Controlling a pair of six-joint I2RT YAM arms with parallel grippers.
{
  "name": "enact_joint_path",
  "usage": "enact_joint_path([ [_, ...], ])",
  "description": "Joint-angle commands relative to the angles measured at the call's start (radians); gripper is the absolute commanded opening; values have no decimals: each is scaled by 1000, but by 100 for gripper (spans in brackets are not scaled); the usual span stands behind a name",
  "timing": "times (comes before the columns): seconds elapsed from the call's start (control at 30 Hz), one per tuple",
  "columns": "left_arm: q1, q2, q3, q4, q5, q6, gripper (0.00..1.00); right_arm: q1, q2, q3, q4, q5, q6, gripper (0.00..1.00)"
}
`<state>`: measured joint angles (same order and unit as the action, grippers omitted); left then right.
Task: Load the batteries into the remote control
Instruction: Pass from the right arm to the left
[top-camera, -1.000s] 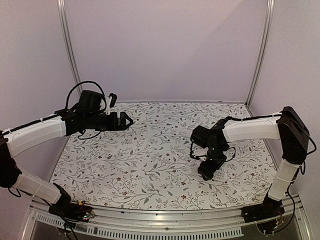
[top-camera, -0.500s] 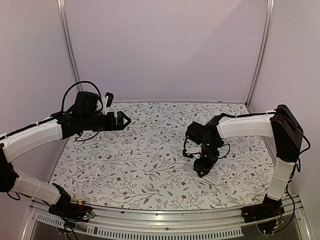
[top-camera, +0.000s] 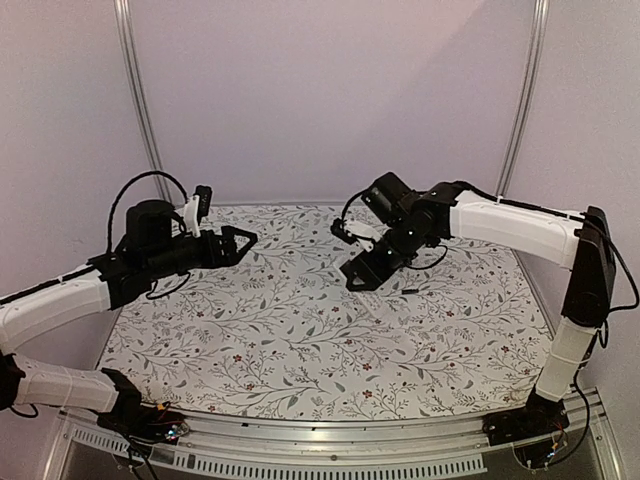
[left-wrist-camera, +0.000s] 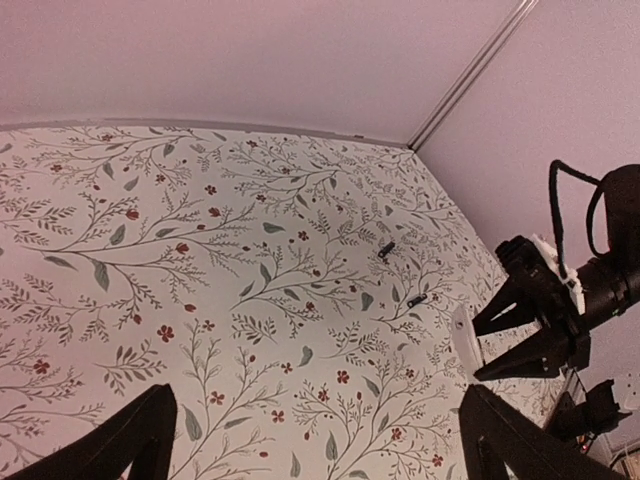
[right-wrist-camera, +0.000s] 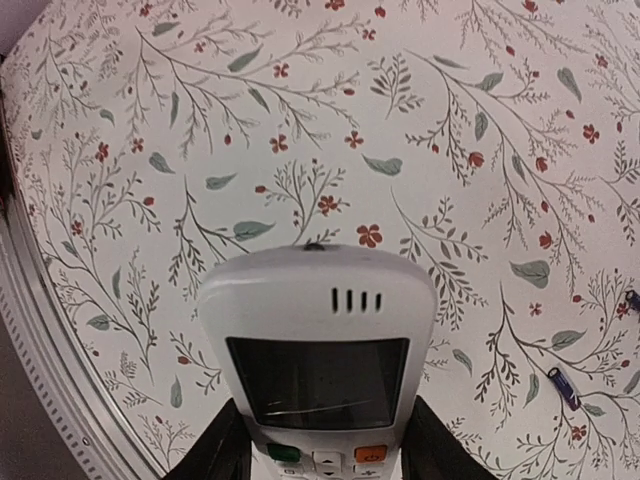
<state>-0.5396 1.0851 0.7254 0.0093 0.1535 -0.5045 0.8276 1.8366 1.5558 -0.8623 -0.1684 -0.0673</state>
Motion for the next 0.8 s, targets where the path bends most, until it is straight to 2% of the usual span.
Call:
enact_joint_path([
  [0.0,-38,18,-46,182,113,2,100,-26,-96,39,218,-145,101,37],
  [0.2,-138,62,-38,322,271,49,100,-37,-165,27,528,-399,239,38],
  [0.33,-227,69,-21,389,323,109,100,-36,-189,-2,701,-532,324,37],
  [0.57,-287,99,12,459,334,117,100,-37,-223,-62,928,-622,453,35],
  [0.77,-327,158,66,491,336,110,100,-34,-228,-99,1055,-675,533,35],
])
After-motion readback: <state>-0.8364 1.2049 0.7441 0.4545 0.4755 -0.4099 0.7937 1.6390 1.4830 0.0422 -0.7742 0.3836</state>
